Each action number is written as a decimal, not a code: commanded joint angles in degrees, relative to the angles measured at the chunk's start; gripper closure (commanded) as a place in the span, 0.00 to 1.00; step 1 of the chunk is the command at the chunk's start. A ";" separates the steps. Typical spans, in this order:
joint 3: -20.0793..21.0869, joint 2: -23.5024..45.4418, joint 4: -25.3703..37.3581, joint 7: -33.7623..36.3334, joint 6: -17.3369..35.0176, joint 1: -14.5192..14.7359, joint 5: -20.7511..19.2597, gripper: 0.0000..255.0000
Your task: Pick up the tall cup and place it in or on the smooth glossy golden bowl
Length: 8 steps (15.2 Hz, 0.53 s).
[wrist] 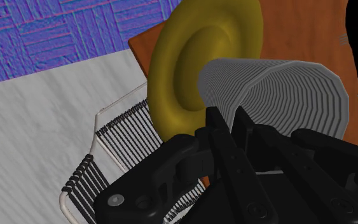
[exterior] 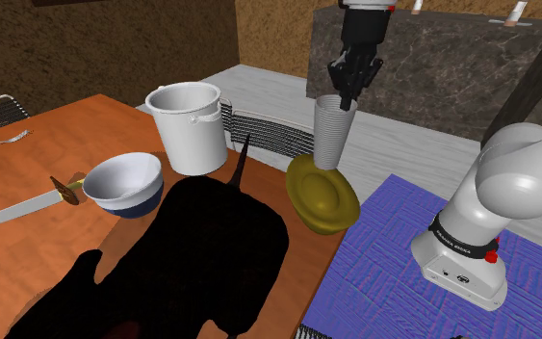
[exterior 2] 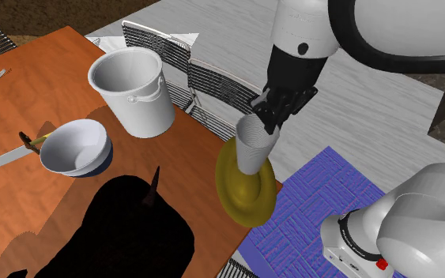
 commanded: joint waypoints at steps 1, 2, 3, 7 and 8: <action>0.14 -0.33 -1.73 -0.21 1.43 0.06 0.16 1.00; 0.23 -0.42 -2.56 -0.30 2.15 0.09 0.25 1.00; 0.33 -0.51 -3.38 -0.39 2.88 0.13 0.34 1.00; 0.72 -0.72 -6.56 -0.75 5.84 0.26 0.72 1.00; 0.82 -0.74 -7.34 -0.84 6.59 0.30 0.83 1.00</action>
